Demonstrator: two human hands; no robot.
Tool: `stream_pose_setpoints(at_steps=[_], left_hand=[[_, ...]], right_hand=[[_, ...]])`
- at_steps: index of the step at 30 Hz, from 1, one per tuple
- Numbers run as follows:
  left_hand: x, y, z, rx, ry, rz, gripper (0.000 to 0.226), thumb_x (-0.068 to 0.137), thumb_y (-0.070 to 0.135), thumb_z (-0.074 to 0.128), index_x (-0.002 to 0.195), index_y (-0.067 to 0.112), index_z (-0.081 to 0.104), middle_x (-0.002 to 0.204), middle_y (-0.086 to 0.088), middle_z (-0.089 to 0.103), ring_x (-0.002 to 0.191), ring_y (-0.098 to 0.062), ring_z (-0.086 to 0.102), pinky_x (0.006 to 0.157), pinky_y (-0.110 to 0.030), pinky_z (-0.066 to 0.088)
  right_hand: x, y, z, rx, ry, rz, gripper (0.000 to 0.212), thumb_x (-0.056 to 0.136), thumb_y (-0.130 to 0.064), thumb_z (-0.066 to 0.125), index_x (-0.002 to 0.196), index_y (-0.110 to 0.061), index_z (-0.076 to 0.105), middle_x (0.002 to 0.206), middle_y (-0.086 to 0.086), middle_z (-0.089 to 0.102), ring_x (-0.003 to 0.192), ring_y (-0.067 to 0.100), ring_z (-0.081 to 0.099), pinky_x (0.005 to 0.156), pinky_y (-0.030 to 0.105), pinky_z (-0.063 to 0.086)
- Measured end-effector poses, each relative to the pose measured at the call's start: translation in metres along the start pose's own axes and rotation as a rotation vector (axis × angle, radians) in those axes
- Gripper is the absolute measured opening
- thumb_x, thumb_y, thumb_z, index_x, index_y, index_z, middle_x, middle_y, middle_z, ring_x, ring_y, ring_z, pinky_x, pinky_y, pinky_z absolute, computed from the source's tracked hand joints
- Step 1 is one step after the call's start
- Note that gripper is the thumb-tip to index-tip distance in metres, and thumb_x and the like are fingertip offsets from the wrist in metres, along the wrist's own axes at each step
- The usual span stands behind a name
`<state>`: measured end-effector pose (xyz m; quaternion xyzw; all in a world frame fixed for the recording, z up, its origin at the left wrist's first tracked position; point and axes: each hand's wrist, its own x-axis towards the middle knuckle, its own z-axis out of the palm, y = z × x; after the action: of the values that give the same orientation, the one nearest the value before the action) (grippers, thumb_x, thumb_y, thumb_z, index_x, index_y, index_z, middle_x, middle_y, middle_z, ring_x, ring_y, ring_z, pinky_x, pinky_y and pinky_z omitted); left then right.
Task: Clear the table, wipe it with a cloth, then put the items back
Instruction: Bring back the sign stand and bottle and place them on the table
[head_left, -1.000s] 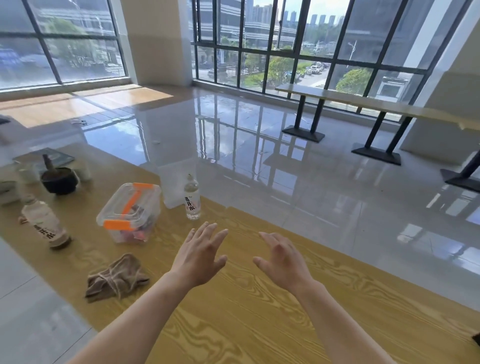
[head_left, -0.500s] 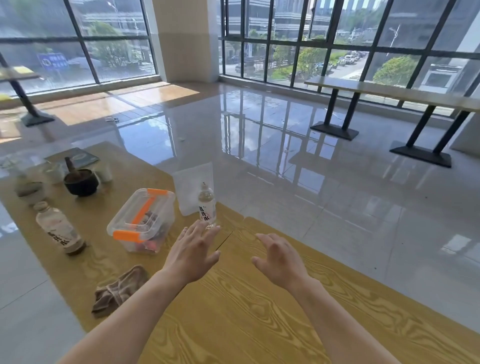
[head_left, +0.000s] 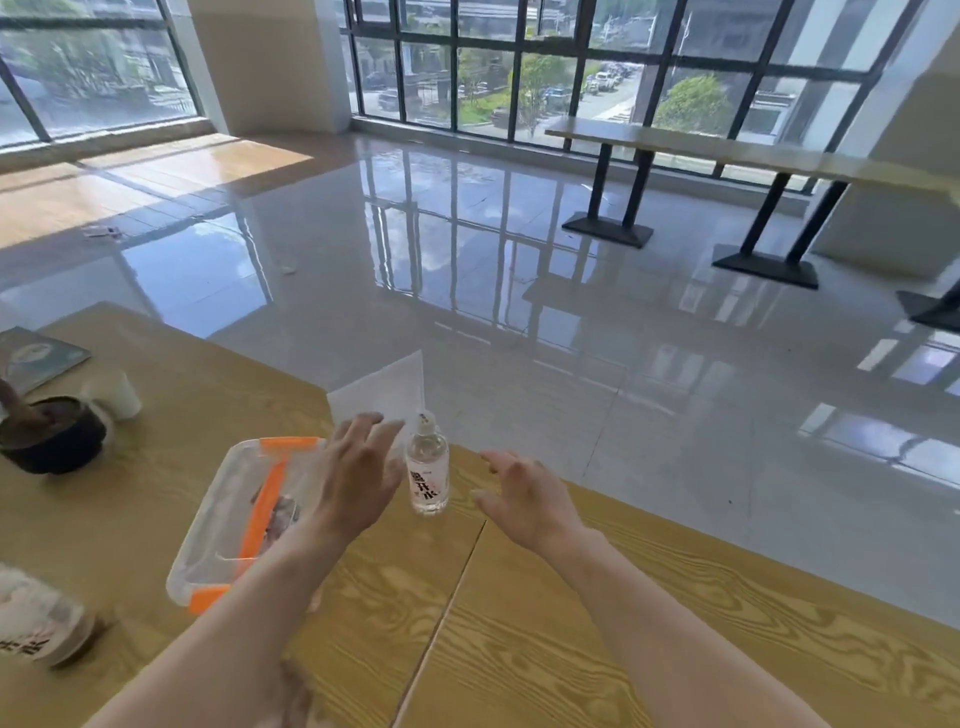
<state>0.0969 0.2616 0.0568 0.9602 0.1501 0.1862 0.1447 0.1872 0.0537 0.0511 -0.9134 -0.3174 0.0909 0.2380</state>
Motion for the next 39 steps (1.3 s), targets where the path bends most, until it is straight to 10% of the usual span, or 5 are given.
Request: stream_pose_setpoints(at_steps=[6, 12, 23, 39], left_hand=[[0.075, -0.057, 0.001, 0.194, -0.092, -0.013, 0.049, 0.085, 0.022, 0.070, 0.131, 0.013, 0.058, 0.130, -0.017, 0.055, 0.122, -0.039, 0.050, 0.098, -0.048, 0.043], [0.106, -0.074, 0.015, 0.200, -0.203, -0.092, 0.031, 0.092, 0.026, 0.059, 0.120, 0.013, 0.056, 0.107, -0.010, 0.063, 0.099, -0.031, 0.061, 0.072, -0.038, 0.048], [0.128, -0.078, 0.029, 0.165, -0.240, -0.132, 0.014, 0.091, 0.011, 0.052, 0.089, 0.013, 0.065, 0.072, -0.003, 0.059, 0.067, -0.028, 0.056, 0.055, -0.032, 0.038], [0.094, 0.011, 0.019, 0.015, -0.042, 0.142, 0.023, 0.084, 0.006, 0.058, 0.100, 0.016, 0.071, 0.075, -0.017, 0.070, 0.068, -0.042, 0.064, 0.053, -0.034, 0.039]], right_hand=[[0.068, -0.049, 0.020, 0.060, 0.060, 0.045, 0.051, 0.091, -0.034, 0.065, 0.138, -0.020, 0.053, 0.129, 0.008, 0.061, 0.117, 0.029, 0.058, 0.091, 0.038, 0.047], [0.101, -0.069, 0.030, -0.059, -0.066, -0.010, 0.051, 0.095, -0.028, 0.060, 0.143, -0.022, 0.044, 0.131, 0.007, 0.055, 0.117, 0.031, 0.053, 0.091, 0.044, 0.048], [0.101, -0.061, 0.027, -0.141, 0.036, -0.022, 0.006, 0.090, -0.011, 0.059, 0.086, -0.007, 0.061, 0.086, 0.008, 0.055, 0.083, 0.033, 0.058, 0.066, 0.036, 0.043], [-0.032, 0.002, -0.036, -0.149, 0.269, 0.238, 0.029, 0.083, -0.021, 0.063, 0.110, -0.012, 0.072, 0.096, 0.006, 0.070, 0.084, 0.025, 0.064, 0.070, 0.033, 0.050]])
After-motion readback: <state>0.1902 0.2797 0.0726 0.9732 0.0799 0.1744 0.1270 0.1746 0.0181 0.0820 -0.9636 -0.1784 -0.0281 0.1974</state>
